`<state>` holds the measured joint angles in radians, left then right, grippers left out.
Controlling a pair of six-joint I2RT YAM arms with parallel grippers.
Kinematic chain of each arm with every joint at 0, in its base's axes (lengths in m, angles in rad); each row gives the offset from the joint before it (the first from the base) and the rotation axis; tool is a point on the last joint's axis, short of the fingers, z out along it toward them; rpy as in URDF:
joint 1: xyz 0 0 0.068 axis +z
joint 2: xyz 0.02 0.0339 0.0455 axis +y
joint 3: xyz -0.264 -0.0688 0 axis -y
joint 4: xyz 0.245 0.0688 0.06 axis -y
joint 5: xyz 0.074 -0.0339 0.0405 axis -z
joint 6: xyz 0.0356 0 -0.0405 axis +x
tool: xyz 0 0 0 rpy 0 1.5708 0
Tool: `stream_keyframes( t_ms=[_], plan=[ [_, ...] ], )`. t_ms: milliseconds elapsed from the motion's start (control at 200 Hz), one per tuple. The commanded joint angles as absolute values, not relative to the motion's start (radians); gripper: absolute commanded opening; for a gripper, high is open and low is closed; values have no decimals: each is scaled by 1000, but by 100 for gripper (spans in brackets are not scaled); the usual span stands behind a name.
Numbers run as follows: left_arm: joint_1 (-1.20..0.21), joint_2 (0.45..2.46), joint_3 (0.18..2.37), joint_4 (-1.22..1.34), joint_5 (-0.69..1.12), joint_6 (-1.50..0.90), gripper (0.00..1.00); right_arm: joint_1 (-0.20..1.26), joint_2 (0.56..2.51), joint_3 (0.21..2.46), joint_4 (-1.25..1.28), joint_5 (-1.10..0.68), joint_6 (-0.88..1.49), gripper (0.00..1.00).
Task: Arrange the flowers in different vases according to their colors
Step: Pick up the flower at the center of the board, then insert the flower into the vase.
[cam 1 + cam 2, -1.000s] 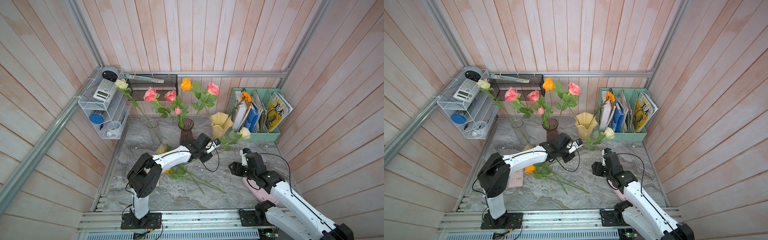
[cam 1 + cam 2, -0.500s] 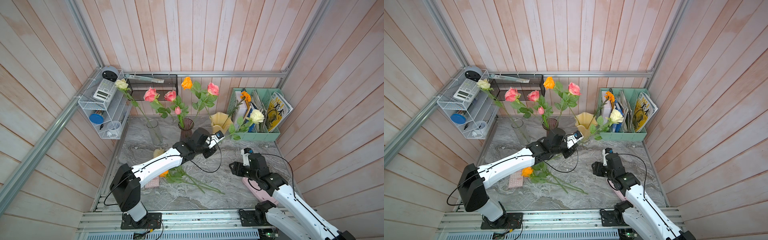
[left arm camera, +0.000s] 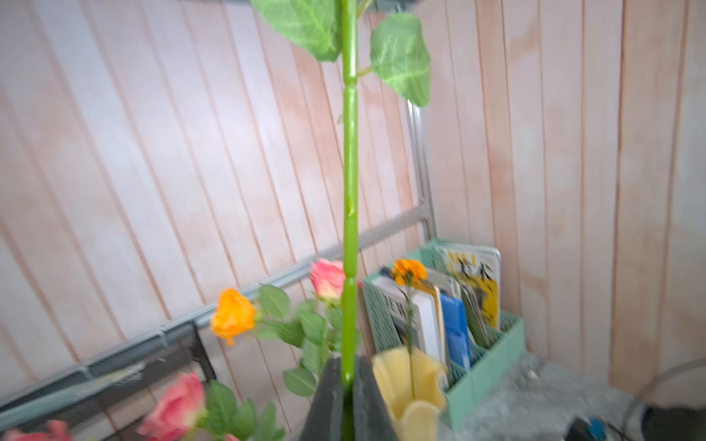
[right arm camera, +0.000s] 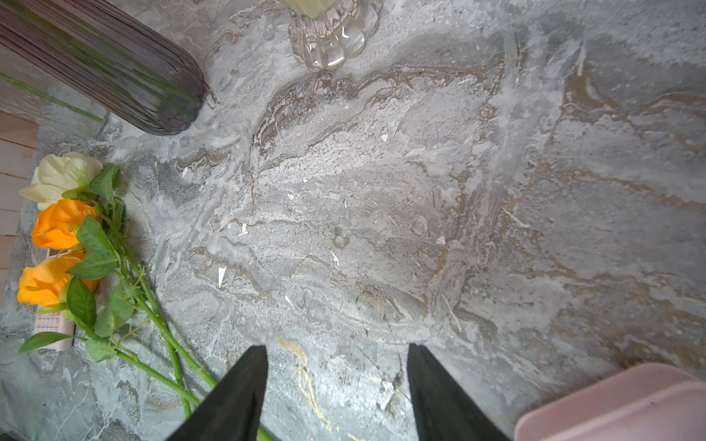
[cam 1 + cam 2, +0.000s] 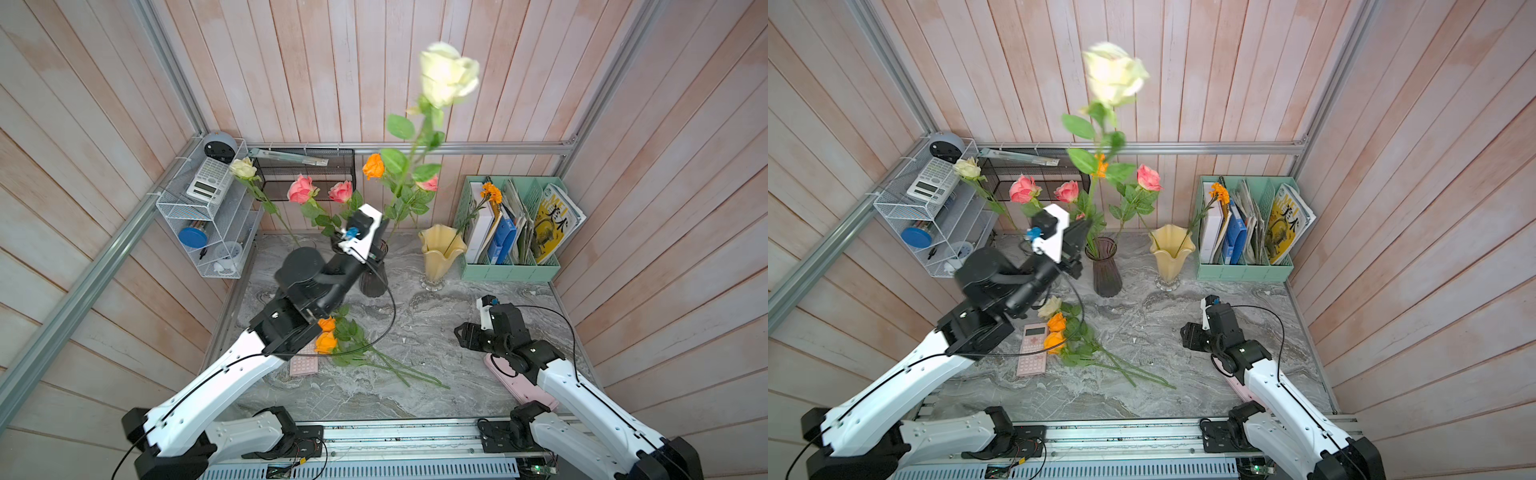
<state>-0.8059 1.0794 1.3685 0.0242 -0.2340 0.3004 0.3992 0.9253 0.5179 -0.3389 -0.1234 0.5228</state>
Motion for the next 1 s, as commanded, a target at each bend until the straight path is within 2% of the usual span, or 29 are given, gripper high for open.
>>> stream_keyframes(
  t_ms=[0,230,370,505,755,995],
  plan=[
    [-716,992,1313,158,-372,340,0,396,969,515,-276,-151,515,64],
    [-408,908,1195,367,-435,243,0,395,1056,547,-244,-179,514,64],
    [-190,971,1179,406,-348,31,0,396,1093,568,-238,-185,509,64],
    [31,1056,1141,493,-178,-273,0,396,1126,585,-236,-189,508,64],
    [84,1194,1106,639,-72,-405,0,395,1193,608,-224,-190,494,64],
    [86,1270,1074,700,-23,-415,0,396,1277,646,-214,-210,483,64]
  ],
)
